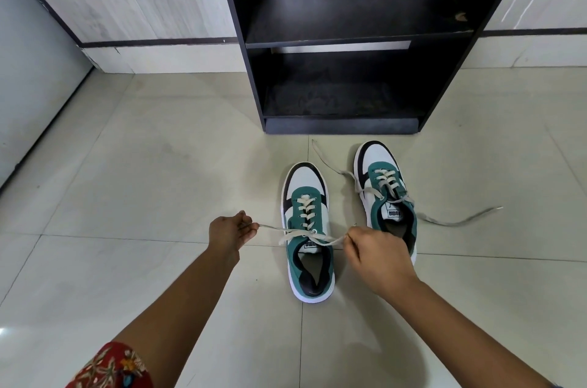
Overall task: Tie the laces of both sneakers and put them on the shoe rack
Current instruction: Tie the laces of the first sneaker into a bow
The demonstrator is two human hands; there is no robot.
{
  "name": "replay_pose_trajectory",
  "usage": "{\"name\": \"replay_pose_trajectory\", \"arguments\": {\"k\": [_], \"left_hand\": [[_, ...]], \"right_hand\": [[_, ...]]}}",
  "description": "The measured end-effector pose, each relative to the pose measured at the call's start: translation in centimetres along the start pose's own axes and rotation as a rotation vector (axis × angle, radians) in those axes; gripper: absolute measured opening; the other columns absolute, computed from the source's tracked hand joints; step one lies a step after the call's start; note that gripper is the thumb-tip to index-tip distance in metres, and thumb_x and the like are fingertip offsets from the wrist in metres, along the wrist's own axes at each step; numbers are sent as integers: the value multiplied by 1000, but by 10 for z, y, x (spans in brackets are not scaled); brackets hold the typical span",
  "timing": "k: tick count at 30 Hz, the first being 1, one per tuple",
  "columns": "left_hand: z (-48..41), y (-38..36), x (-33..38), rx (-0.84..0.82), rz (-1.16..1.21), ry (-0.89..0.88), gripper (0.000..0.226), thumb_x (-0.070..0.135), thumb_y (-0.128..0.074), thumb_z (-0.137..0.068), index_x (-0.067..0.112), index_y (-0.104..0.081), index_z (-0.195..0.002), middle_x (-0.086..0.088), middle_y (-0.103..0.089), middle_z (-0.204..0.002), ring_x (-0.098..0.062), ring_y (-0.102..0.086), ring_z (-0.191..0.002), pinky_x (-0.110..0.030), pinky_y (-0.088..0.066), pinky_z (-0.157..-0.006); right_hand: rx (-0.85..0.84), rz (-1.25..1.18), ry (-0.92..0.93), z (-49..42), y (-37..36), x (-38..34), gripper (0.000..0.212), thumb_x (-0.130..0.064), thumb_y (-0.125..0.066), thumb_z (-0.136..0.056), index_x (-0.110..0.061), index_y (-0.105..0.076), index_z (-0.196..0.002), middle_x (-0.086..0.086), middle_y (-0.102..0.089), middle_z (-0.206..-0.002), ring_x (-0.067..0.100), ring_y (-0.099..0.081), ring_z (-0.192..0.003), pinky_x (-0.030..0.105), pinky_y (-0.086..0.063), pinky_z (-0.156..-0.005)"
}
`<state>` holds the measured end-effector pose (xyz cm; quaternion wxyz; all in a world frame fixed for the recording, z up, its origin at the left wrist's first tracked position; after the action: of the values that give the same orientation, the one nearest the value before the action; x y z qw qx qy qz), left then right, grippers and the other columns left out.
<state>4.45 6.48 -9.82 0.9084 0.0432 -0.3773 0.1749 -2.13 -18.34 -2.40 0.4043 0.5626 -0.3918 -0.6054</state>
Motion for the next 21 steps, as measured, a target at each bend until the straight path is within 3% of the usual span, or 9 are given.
{"name": "replay_pose_trajectory", "arguments": {"k": [3,5,7,9,12,14,16,18,21], "left_hand": [[1,2,-2,20,12,-22,16,5,-45,-95,4,-52,-80,-8,-54,-72,-19,-58,-57,-19,-53,-45],[5,3,-4,13,-41,-65,12,11,-50,-94,-1,-52,-92,-12,-61,-82,-22,-61,-63,-22,-55,-49],[11,3,-11,-16,-157,-72,32,26,-57,-90,-1,-51,-107,-14,-66,-99,-24,-65,-78,-31,-58,-60],[22,-1,-23,-62,-243,-1,54,42,-63,-83,9,-42,-120,-12,-64,-109,-26,-62,-97,-42,-58,-74],[42,-25,-30,-253,-447,25,84,46,-75,-69,27,-27,-135,-9,-58,-120,-26,-58,-107,-43,-56,-78],[52,-41,-33,-361,-612,-16,95,38,-79,-62,29,-24,-139,-5,-58,-118,-24,-58,-105,-38,-56,-74],[56,-51,-33,-385,-741,-80,90,27,-77,-64,24,-27,-139,-2,-57,-113,-22,-60,-100,-36,-56,-69],[58,-53,-28,-355,-855,-186,79,21,-69,-66,20,-34,-136,-1,-57,-111,-24,-62,-98,-42,-58,-74],[62,-49,-5,-259,-1006,-366,77,29,-57,-56,18,-46,-131,-7,-64,-116,-27,-63,-100,-40,-54,-84]], "right_hand": [[-68,-54,-65,2,-11,2,29,-30,-41,-93,-16,-54,-71,1,-62,-72,25,-57,-66,31,-33,-56],[-175,-326,-176,2,-25,10,34,-29,-48,-91,-20,-43,-58,-3,-49,-57,19,-46,-54,32,-34,-55],[-200,-720,-269,3,-35,18,34,-27,-60,-87,-18,-43,-59,-3,-49,-63,16,-45,-53,32,-38,-58],[-147,-871,-315,5,-34,24,24,-32,-71,-78,-20,-51,-77,-4,-57,-89,12,-54,-64,32,-44,-63],[-213,-861,-380,7,-47,24,68,-33,-82,-66,-28,-41,-121,-8,-48,-117,12,-56,-99,32,-49,-80],[-362,-952,-447,10,-61,13,83,-25,-82,-68,-28,-30,-132,-5,-48,-121,14,-55,-104,28,-48,-75],[-442,-997,-499,12,-72,5,69,-19,-76,-71,-31,-36,-126,-3,-56,-117,16,-59,-94,35,-53,-74],[-425,-1001,-524,10,-78,1,56,-16,-69,-70,-33,-45,-118,-6,-62,-106,14,-60,-87,40,-55,-81],[-423,-1026,-517,6,-81,-15,52,-24,-63,-64,-36,-52,-114,-8,-65,-106,13,-59,-84,34,-53,-75]]}}
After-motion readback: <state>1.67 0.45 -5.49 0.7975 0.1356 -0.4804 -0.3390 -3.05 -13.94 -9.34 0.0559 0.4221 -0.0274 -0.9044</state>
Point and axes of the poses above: each hand's wrist, its own z-axis away from the middle knuckle, its own y-axis out of the back of the hand, x = y × z, the point moved 8 cm from there along -z, towards the middle knuckle
